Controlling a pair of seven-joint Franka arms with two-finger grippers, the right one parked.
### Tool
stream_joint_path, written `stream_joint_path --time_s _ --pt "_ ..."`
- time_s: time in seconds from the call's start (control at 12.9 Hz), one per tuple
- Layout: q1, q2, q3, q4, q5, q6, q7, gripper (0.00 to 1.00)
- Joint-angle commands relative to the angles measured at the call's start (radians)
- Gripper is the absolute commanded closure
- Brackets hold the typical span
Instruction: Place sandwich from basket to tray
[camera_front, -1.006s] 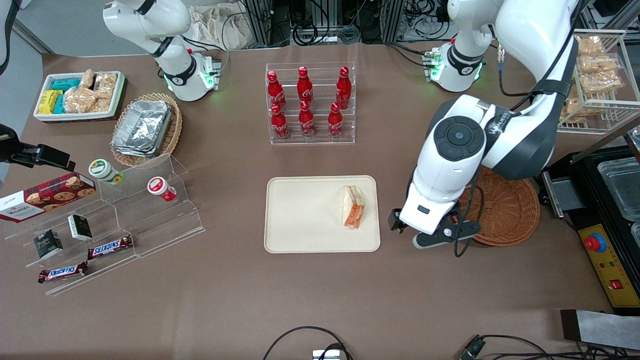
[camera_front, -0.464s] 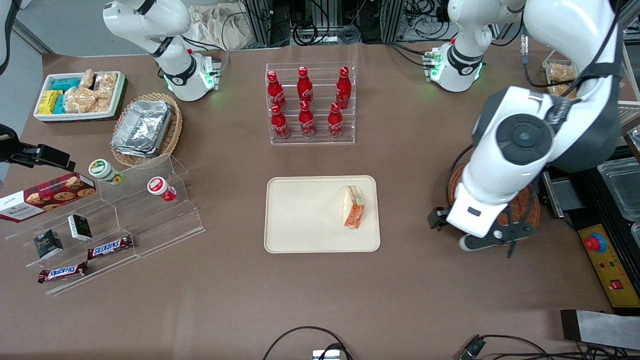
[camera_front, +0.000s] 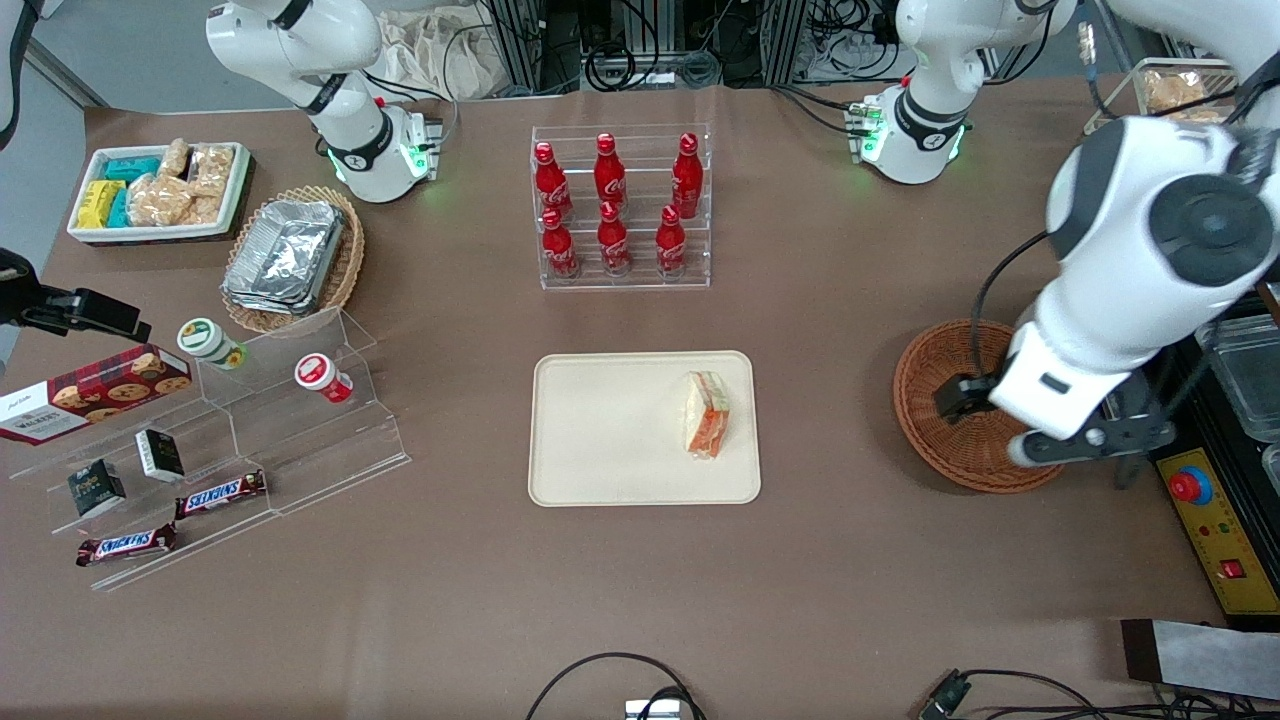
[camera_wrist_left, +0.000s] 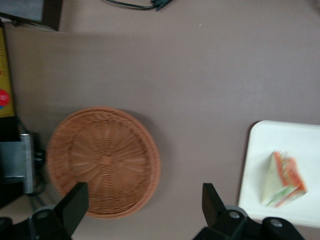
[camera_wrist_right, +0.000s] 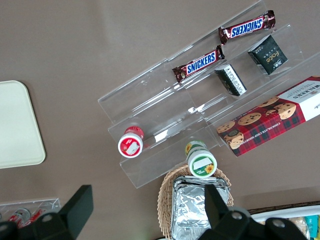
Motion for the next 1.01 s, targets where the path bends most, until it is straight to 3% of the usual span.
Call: stream_joint_path --time_s 0.0,0.31,0.93 --pt "0.003 -0.13 0.078 -0.11 -0.066 -0.019 0.167 0.0" --pt "-0.003 -0.206 0.154 -0.116 -0.106 -0.079 0.315 0.0" --pt "-0.008 -0.299 0.189 -0.149 -0.147 -0.145 0.327 0.0"
